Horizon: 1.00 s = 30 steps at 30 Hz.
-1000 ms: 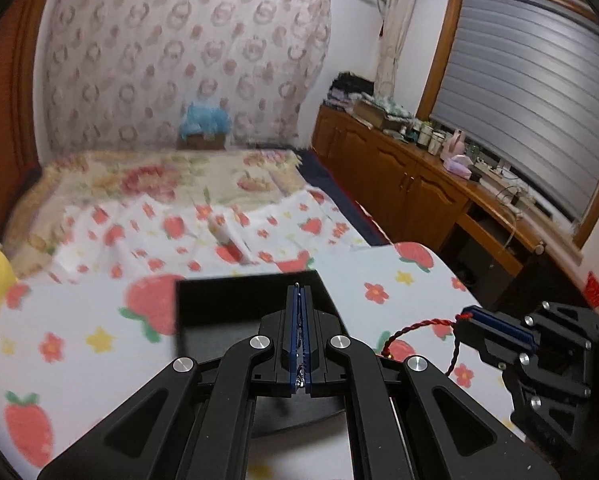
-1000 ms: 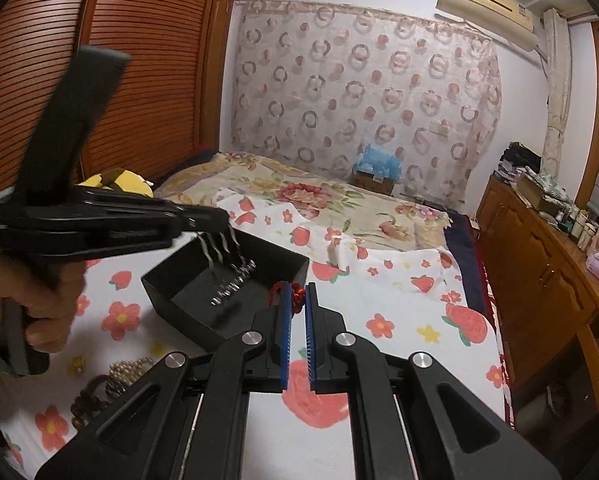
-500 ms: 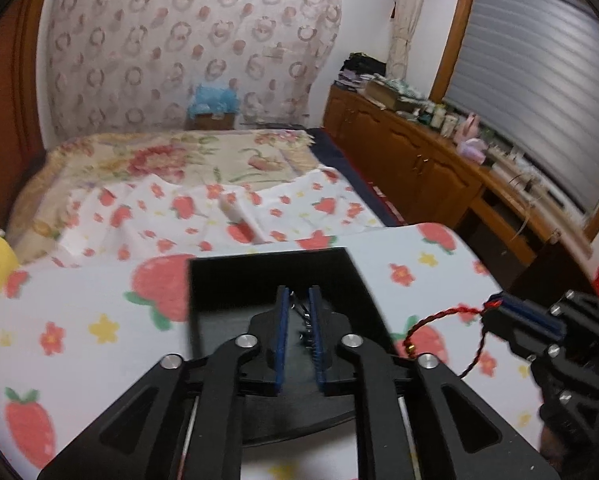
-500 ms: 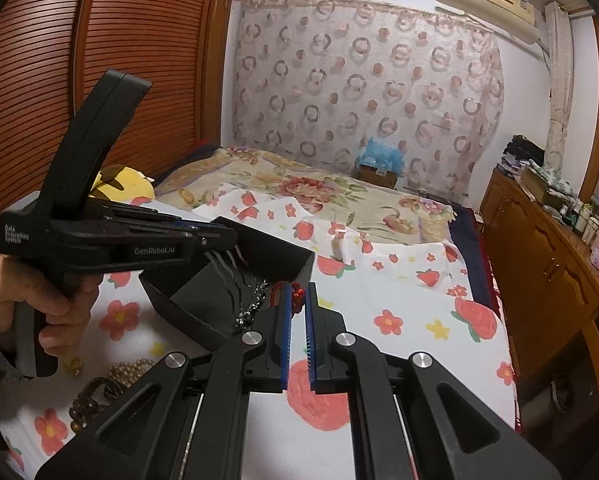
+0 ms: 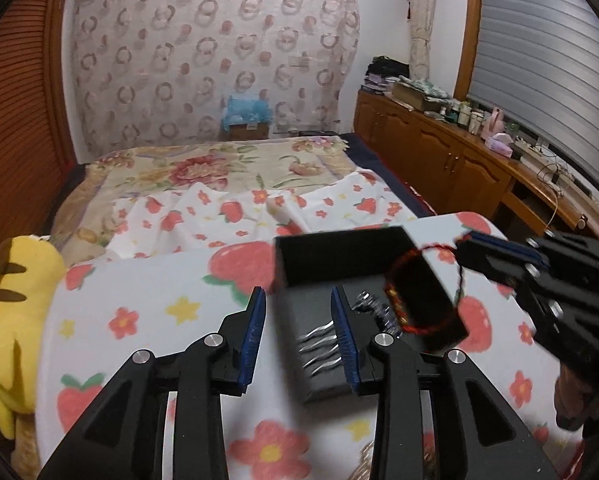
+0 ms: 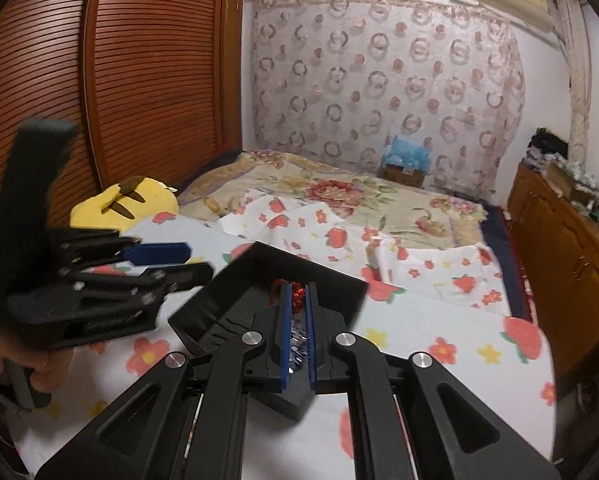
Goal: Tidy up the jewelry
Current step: 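Lower the comb into the box and open the left gripper, then move the left gripper back to the brown wooden bead bracelet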
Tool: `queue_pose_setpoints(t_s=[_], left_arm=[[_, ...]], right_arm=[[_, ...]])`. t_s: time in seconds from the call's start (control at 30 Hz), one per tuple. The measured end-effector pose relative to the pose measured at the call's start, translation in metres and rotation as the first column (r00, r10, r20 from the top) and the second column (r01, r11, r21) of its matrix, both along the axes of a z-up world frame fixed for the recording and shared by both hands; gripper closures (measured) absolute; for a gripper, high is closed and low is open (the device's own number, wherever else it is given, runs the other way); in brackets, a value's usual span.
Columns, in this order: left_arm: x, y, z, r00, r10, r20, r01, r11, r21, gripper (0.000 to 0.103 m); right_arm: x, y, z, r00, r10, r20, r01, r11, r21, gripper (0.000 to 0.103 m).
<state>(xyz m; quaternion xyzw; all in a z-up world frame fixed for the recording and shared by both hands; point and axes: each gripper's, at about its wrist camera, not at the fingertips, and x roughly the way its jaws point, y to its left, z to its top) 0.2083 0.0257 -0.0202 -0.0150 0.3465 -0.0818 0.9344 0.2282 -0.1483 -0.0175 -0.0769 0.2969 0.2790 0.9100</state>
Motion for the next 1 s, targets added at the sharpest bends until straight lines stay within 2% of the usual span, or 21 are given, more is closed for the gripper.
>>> queue_pose_setpoints(t_s=[0.17,0.23,0.37,0.4,0.73,1.0], left_arm=[[-0.021,0.016,-0.004,1.0,0.002,-0.006,-0.002,1.0,0.007,0.067],[-0.028,0.019,-0.005,1.0,0.0,-0.006,0.0,1.0,0.009,0.065],[-0.047,0.021,-0.008,1.0,-0.014,-0.005,0.014,1.0,-0.003,0.063],[-0.051,0.022,-0.009,1.0,-0.018,-0.003,0.018,1.0,-0.005,0.062],[-0.092,0.013,-0.013,0.999,-0.04,0.01,0.041,0.999,-0.026,0.056],[-0.12,0.003,-0.023,0.998,-0.058,-0.002,0.058,0.998,-0.02,0.055]], right_arm=[[0.021,0.012,-0.017,0.998,0.001,-0.063,-0.001,1.0,-0.009,0.094],[0.026,0.012,-0.025,0.996,-0.018,-0.09,0.015,1.0,-0.026,0.089],[0.025,0.004,-0.031,0.995,-0.03,-0.099,0.029,0.999,-0.015,0.068],[0.022,0.002,-0.03,0.995,-0.03,-0.091,0.029,0.999,-0.02,0.067],[-0.032,-0.036,-0.021,0.998,-0.007,-0.065,0.006,1.0,-0.022,0.067],[-0.09,-0.059,-0.044,0.992,0.03,-0.119,-0.035,0.999,-0.04,0.067]])
